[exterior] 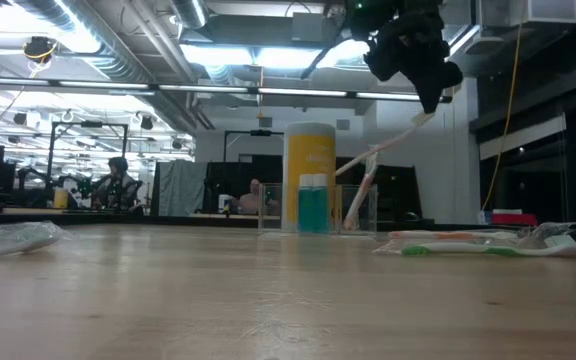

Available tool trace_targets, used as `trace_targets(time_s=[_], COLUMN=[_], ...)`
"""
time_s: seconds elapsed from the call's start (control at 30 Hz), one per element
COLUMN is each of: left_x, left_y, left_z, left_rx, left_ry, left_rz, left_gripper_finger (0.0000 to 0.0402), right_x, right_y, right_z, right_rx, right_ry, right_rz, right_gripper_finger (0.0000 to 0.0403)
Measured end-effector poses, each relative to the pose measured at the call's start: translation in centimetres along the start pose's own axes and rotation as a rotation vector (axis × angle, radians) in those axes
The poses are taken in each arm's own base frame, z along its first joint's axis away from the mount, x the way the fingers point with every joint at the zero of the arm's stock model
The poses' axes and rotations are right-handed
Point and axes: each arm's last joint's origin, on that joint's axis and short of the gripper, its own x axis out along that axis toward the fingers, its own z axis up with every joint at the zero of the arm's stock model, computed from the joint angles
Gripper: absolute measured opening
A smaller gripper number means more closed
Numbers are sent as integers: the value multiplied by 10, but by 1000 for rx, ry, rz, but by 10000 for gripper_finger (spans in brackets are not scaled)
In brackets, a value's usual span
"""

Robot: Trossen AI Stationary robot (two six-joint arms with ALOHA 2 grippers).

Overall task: Pick & Place toothbrushing station
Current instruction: Put the top orange toothbrush into the transparent organizer

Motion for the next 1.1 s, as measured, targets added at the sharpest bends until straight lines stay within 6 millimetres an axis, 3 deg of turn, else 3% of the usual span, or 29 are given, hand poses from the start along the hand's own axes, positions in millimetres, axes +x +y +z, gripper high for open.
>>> trace_targets(time_s=[0.27, 0.73, 1.1], left_x=[0, 0, -6], left_y=[0, 0, -3], left_z=[0, 0, -1], left_rx=[0, 5, 12], left_ry=[0, 1, -3], left_rz=[0, -3, -34], left_gripper_finger=[194, 194, 194], right_x=[3, -7, 13], right_y=[3, 1, 0], right_z=[-2, -11, -15], right_rx=[3, 93, 132], right_ry=[14, -12, 96], right_rz=[1, 41, 71], right_gripper_finger=[0, 0, 0])
